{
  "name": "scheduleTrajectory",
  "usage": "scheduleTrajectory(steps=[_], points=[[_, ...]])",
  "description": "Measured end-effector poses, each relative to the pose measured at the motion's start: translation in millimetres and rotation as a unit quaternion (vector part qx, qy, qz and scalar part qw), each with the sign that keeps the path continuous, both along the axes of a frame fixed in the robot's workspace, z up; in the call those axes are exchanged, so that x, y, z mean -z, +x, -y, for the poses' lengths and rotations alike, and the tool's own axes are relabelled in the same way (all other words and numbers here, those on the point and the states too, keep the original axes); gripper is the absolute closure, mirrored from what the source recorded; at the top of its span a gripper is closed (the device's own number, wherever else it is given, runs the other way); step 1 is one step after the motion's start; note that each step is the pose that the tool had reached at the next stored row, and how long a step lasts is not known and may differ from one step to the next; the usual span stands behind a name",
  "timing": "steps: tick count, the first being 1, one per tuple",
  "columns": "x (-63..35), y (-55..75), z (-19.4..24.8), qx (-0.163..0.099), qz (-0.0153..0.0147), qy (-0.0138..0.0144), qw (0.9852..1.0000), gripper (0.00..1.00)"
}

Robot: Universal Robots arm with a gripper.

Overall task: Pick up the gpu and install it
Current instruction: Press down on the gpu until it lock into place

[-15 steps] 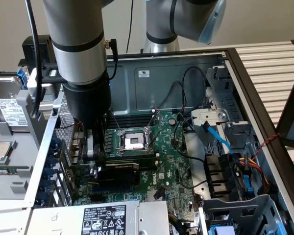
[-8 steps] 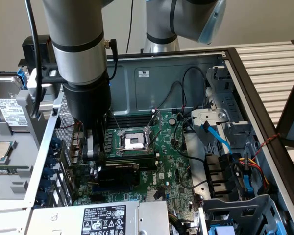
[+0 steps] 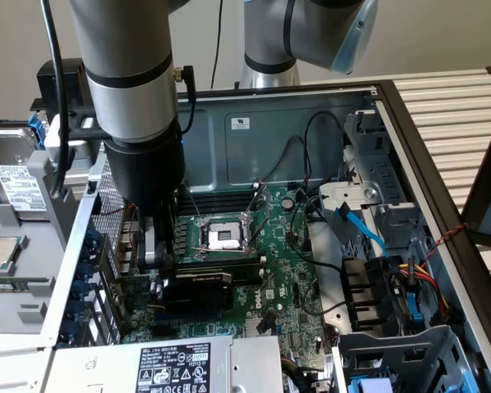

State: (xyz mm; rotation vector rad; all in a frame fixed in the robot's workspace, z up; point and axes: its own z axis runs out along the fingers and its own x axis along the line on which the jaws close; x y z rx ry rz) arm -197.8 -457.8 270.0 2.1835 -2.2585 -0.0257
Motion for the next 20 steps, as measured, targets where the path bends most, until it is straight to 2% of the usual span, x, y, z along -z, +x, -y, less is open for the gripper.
scheduleTrajectory(steps=[20], points=[[0.0, 1.4, 0.5, 0.0, 0.0001, 0.0012, 1.0, 0.89]])
